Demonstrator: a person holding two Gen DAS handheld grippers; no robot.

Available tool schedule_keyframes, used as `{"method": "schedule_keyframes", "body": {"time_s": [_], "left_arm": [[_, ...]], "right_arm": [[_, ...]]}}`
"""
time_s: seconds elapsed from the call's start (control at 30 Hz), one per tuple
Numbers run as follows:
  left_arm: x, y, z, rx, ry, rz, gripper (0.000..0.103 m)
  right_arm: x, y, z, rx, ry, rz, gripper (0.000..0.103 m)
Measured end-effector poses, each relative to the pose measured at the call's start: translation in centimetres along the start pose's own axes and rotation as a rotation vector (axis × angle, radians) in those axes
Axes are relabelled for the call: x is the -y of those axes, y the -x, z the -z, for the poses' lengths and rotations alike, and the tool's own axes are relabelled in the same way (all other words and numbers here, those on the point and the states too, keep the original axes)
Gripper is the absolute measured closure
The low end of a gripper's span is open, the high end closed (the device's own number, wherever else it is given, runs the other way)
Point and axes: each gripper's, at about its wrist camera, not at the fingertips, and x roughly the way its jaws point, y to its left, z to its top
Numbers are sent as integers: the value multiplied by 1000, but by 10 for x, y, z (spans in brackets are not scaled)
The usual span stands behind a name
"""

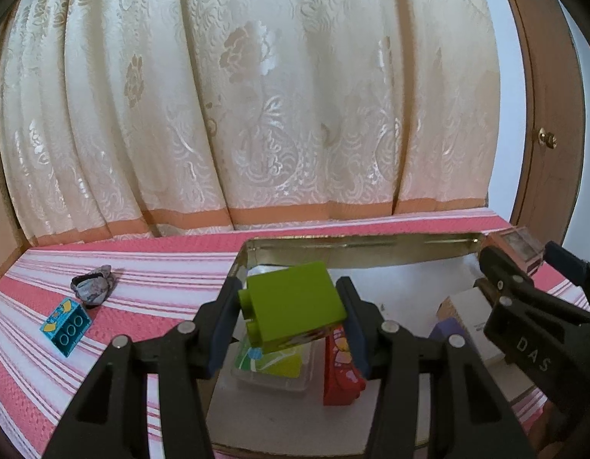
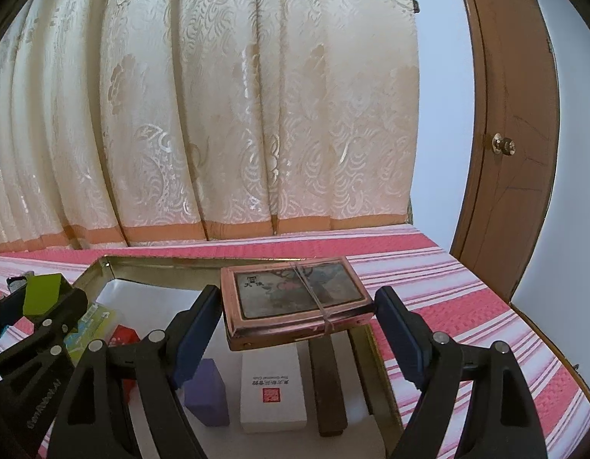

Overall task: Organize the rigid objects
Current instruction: 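Lower the card bundle with the right gripper while the left gripper lowers the green block into the tray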

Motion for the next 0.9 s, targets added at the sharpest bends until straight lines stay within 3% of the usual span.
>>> {"method": "schedule_keyframes", "body": {"time_s": [0.53,0.9], "left_arm": [[-1,-14,6,-76,-8,-39,52],[0,-20,6,-113,-12,-41,52]], "right_arm": [[-13,-15,5,-101,33,-21,19],[-20,-15,6,-105,66,-45,20]]}}
